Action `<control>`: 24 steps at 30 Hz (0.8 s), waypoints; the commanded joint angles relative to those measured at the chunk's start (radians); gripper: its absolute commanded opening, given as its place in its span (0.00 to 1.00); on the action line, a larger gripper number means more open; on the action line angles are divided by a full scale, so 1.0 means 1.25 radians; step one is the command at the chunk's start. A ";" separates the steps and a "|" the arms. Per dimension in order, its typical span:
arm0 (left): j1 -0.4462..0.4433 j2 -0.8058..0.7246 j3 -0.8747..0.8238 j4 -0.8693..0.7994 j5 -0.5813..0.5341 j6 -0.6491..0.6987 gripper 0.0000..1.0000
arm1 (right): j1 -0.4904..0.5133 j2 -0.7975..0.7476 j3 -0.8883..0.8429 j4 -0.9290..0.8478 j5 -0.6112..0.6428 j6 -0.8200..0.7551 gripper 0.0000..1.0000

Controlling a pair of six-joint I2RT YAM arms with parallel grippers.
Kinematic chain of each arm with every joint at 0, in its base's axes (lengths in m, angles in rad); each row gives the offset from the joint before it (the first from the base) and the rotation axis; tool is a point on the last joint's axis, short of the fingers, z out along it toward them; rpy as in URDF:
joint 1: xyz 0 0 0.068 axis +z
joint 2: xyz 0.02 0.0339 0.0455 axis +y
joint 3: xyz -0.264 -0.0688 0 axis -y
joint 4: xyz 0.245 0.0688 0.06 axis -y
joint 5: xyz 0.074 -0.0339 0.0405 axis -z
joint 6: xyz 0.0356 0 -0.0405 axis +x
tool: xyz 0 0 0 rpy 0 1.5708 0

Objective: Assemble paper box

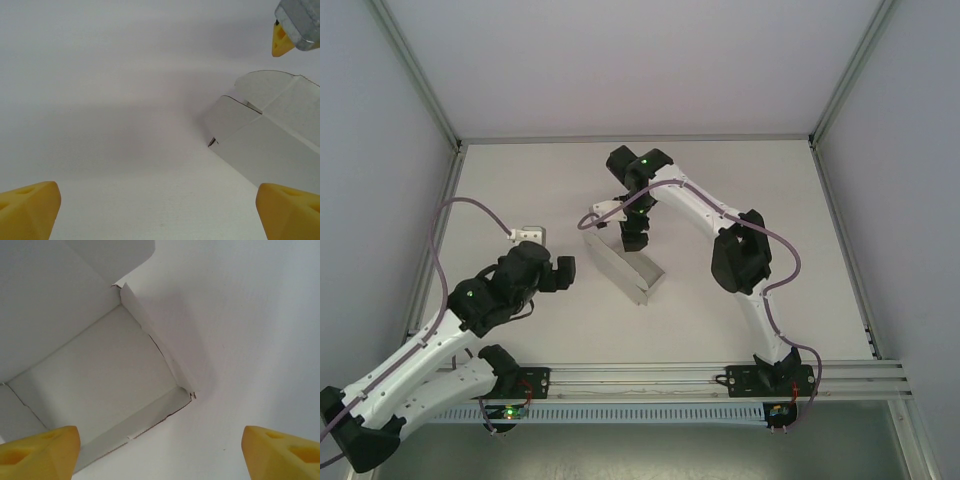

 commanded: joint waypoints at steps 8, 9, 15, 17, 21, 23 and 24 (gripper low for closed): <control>0.006 -0.057 -0.044 0.019 0.006 -0.022 1.00 | 0.002 -0.067 -0.201 0.125 0.063 0.360 0.82; 0.006 -0.055 -0.046 0.020 0.006 -0.022 1.00 | 0.002 -0.064 -0.213 0.149 0.065 0.395 0.82; 0.006 -0.052 -0.049 0.033 0.024 -0.009 1.00 | 0.002 -0.053 -0.243 0.204 0.071 0.516 0.70; 0.006 -0.055 -0.054 0.037 0.019 -0.011 1.00 | 0.002 -0.057 -0.266 0.229 0.099 0.555 0.61; 0.006 -0.063 -0.060 0.040 0.018 -0.011 1.00 | 0.000 -0.060 -0.301 0.263 0.136 0.619 0.60; 0.006 -0.069 -0.065 0.048 0.019 -0.010 1.00 | 0.001 -0.067 -0.316 0.281 0.131 0.638 0.59; 0.006 -0.072 -0.067 0.051 0.020 -0.008 1.00 | 0.003 -0.071 -0.325 0.288 0.128 0.644 0.57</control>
